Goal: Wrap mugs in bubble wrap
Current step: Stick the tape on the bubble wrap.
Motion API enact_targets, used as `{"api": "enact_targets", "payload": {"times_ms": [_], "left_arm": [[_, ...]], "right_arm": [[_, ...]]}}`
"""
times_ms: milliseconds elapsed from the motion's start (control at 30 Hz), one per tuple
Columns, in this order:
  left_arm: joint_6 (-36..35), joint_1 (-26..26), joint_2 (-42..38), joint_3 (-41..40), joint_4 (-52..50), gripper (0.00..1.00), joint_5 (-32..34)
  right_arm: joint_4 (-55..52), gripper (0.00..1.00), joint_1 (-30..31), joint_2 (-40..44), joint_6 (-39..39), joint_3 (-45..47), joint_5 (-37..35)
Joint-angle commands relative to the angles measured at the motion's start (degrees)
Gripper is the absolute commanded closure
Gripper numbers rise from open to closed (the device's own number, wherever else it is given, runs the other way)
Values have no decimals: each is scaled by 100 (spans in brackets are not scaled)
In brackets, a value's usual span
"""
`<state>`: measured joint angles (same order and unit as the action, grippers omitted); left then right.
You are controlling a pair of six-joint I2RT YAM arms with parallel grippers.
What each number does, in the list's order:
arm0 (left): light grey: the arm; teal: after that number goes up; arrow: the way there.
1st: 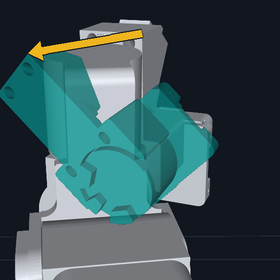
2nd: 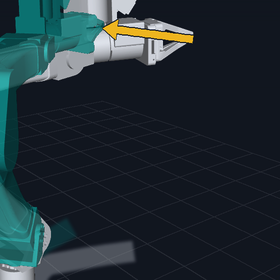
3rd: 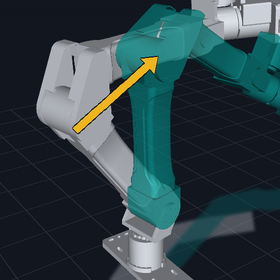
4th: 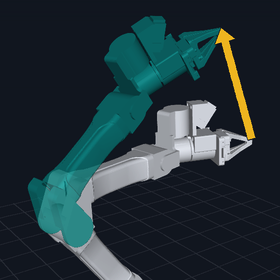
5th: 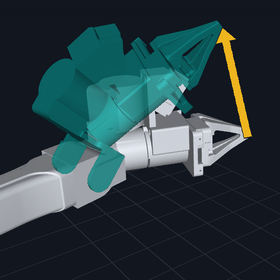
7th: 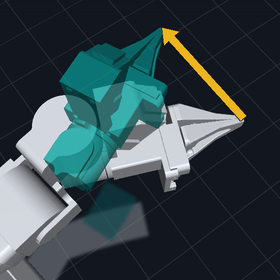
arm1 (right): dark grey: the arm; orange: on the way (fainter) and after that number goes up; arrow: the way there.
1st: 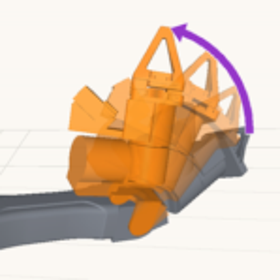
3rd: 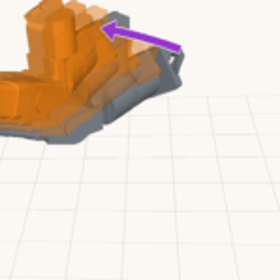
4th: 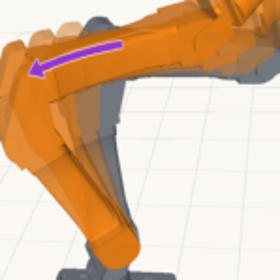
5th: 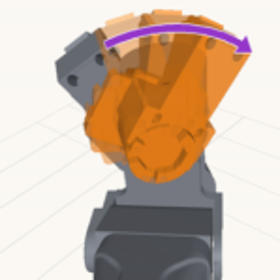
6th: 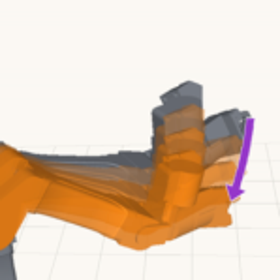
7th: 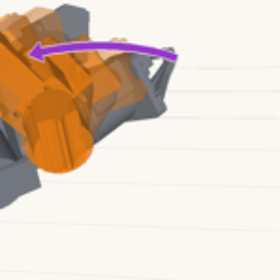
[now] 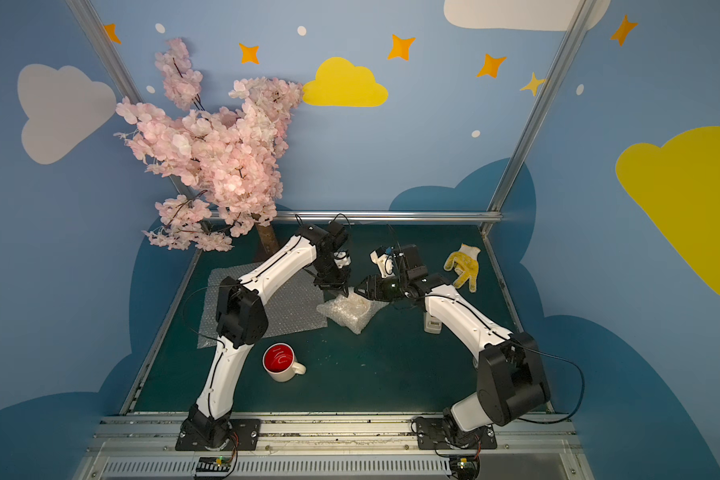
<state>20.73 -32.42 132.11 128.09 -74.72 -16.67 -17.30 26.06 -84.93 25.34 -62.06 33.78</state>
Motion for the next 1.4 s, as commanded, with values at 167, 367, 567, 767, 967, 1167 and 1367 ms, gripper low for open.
{"api": "enact_targets", "payload": {"times_ms": [167, 367, 567, 767, 967, 1167, 1367], "left_arm": [[-140, 127, -289, 307, 46, 63, -144], [-255, 181, -531, 464, 9, 59, 43], [-451, 273, -1067, 141, 261, 54, 292], [-456, 502, -1553, -626, 397, 53, 454], [-382, 799, -2258, -1859, 838, 53, 366], [-422, 1026, -3114, -2880, 1304, 47, 532], [-395, 1369, -3795, -3786, 1455, 46, 628]], "right_arm": [[-23, 50, -89, 414, -28, 212, 239], [-336, 48, -84, 651, -222, 227, -166], [-564, 33, -91, 952, -456, 183, -770], [-1048, 24, -51, 923, -653, 119, -1094], [-1195, 23, 199, 943, -785, 216, -1459], [-870, 22, 363, 1319, -916, 498, -1854], [-1129, 21, 570, 1354, -1133, 339, -1729]]}}
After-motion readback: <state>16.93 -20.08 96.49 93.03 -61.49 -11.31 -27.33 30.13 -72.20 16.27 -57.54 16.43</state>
